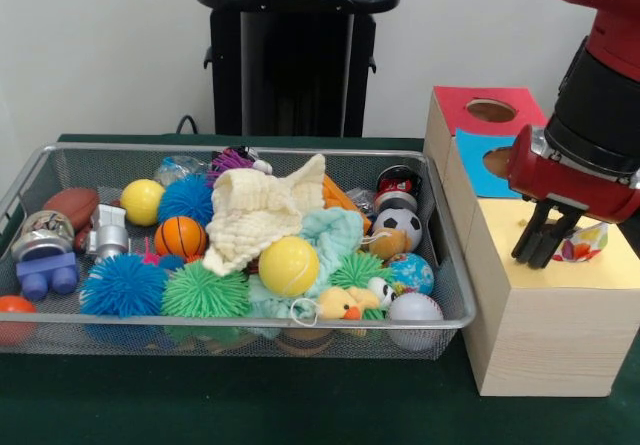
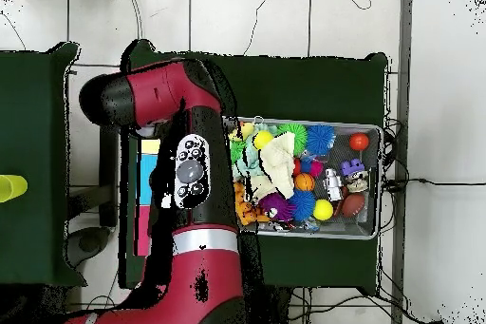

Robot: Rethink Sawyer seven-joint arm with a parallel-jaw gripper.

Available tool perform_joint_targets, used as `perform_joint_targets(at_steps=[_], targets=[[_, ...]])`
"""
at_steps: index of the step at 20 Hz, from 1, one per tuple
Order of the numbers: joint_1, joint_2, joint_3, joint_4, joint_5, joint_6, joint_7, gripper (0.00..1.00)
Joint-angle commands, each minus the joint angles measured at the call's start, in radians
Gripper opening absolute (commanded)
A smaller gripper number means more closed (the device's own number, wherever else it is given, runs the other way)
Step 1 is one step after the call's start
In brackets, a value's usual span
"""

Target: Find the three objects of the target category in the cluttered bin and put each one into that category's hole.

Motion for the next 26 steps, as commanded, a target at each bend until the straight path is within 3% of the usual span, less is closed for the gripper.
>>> perform_joint_targets(at_steps=[1,10,21,26], targets=[[-0.024,0.028,0.126,0.165,0.023,0.068,-0.160,0.00],[-0.037,-0.031,0.191,0.200,0.026,-0.118,-0.165,0.00],[-0.047,-0.055,0.188,0.223,-0.020,-0.159,-0.148,0.00],[-0.042,-0.044,0.164,0.222,-0.048,-0.107,-0.158,0.00]])
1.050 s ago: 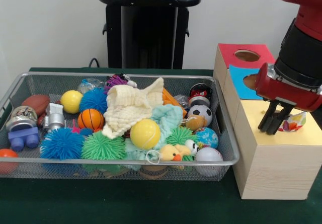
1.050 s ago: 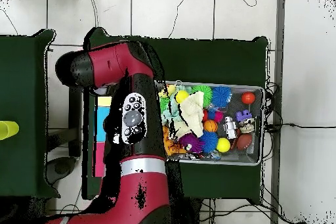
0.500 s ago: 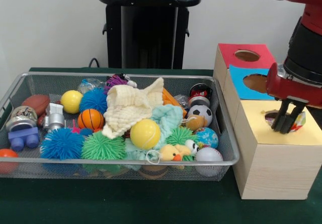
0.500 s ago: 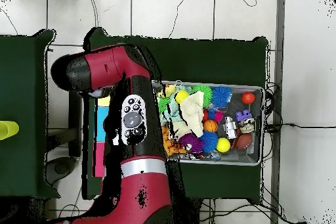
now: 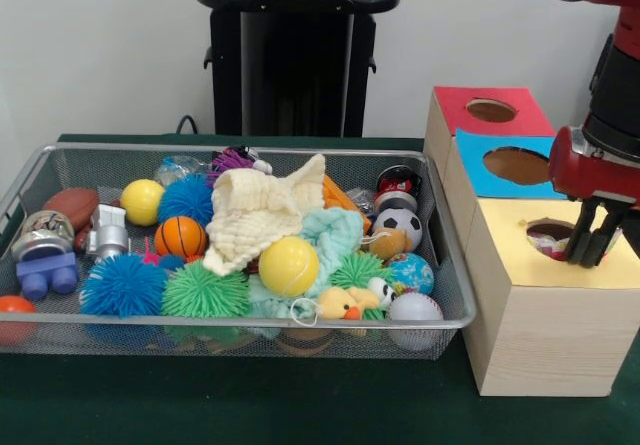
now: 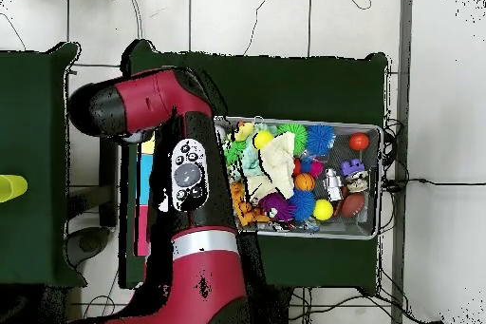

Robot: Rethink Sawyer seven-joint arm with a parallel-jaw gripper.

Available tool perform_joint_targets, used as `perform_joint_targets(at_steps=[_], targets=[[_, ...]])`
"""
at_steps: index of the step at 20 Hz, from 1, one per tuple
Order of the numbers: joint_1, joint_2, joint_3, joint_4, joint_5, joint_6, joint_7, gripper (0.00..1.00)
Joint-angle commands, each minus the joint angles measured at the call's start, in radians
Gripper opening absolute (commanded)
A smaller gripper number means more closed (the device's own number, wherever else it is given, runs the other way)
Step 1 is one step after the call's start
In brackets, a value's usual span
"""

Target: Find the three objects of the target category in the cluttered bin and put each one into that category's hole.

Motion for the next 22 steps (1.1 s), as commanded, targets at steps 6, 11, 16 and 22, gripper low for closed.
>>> perform_joint_targets(at_steps=[6,11,16,22], targets=[[-0.008,0.039,0.014,0.130,-0.087,0.128,-0.161,0.00],[0.000,0.056,-0.019,0.118,-0.121,0.149,-0.152,0.00],[-0.012,0.068,-0.011,0.120,-0.115,0.193,-0.180,0.00],[-0.025,0.101,0.006,0.089,-0.101,0.269,-0.195,0.00]])
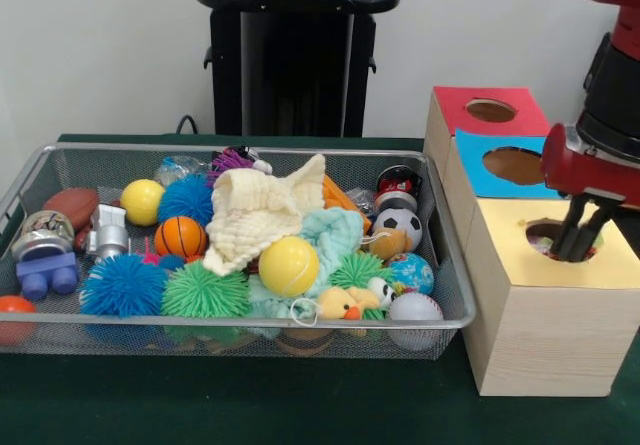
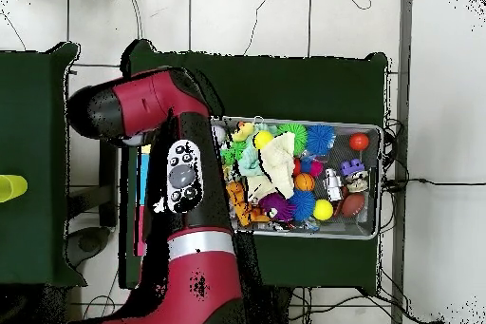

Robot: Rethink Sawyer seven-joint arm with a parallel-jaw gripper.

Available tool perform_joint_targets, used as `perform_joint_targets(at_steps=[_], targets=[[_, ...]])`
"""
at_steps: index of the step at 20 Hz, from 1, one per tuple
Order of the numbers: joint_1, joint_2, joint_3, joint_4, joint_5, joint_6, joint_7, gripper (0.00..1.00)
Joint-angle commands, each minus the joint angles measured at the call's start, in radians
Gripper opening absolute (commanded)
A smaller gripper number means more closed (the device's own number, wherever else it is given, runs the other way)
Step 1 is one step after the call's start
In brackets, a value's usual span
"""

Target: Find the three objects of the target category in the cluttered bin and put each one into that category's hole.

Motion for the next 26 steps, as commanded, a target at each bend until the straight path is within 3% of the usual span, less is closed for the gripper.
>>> perform_joint_targets(at_steps=[1,8,12,16,23,26], targets=[[-0.038,0.099,0.018,0.093,-0.064,0.232,-0.197,0.00],[-0.057,0.130,0.051,0.097,-0.052,0.228,-0.199,0.00],[-0.076,0.156,0.088,0.112,-0.047,0.129,-0.211,0.00],[-0.098,0.172,0.144,0.132,-0.052,-0.035,-0.224,0.00],[-0.134,0.122,0.224,0.231,-0.076,-0.346,-0.194,0.00],[-0.130,0.085,0.212,0.262,-0.082,-0.341,-0.165,0.00]])
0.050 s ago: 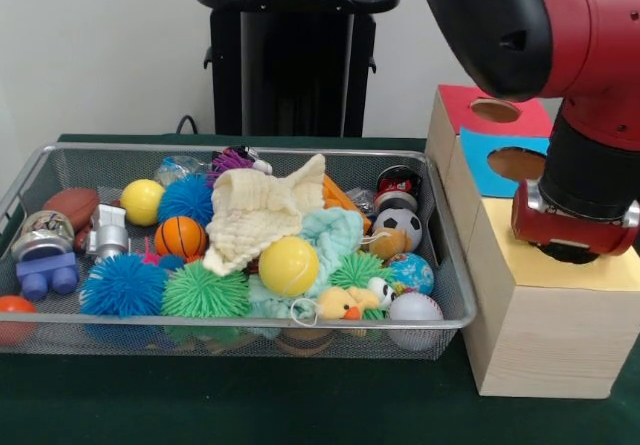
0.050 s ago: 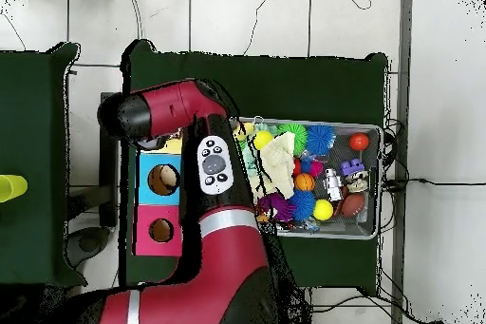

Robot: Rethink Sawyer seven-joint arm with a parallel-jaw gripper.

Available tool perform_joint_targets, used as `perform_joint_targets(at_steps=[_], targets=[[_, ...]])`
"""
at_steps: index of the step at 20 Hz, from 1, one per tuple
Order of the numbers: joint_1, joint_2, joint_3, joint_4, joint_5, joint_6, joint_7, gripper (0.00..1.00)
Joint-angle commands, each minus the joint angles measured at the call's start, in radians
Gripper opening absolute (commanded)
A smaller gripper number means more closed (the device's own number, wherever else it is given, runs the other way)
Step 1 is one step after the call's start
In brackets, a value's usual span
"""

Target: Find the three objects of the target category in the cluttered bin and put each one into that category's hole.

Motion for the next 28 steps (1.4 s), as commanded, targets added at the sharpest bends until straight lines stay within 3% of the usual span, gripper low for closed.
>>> perform_joint_targets(at_steps=[1,3,9,14,18,22,28], targets=[[-0.034,0.016,0.101,0.201,-0.080,-0.216,-0.159,0.00],[-0.028,-0.008,0.087,0.216,-0.069,-0.173,-0.147,0.00],[0.008,-0.044,0.021,0.159,-0.057,0.052,-0.128,0.00],[0.034,-0.030,0.006,0.017,-0.050,0.288,-0.135,0.00],[0.048,-0.045,0.000,-0.054,-0.061,0.389,-0.124,0.00],[0.052,-0.058,0.002,-0.080,-0.063,0.424,-0.121,0.00],[0.050,-0.051,0.038,-0.191,-0.095,0.338,-0.173,0.00]])
